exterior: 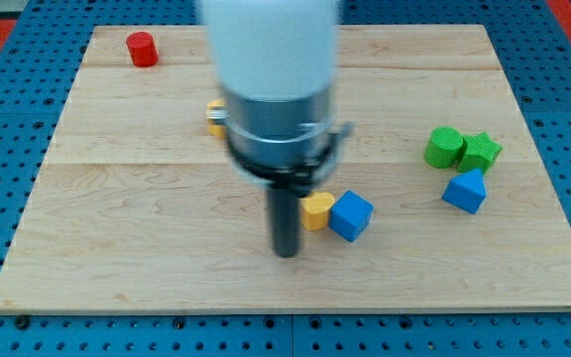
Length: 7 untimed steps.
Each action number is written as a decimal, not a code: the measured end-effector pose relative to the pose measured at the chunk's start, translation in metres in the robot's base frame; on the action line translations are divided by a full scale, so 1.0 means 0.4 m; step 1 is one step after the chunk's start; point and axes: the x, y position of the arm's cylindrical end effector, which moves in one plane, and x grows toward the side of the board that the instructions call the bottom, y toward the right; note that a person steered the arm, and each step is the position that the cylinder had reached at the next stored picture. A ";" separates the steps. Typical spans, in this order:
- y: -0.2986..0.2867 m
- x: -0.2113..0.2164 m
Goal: Place the heart in a horizontal line with red star
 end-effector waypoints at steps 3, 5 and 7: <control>-0.025 -0.094; 0.017 -0.329; -0.004 -0.347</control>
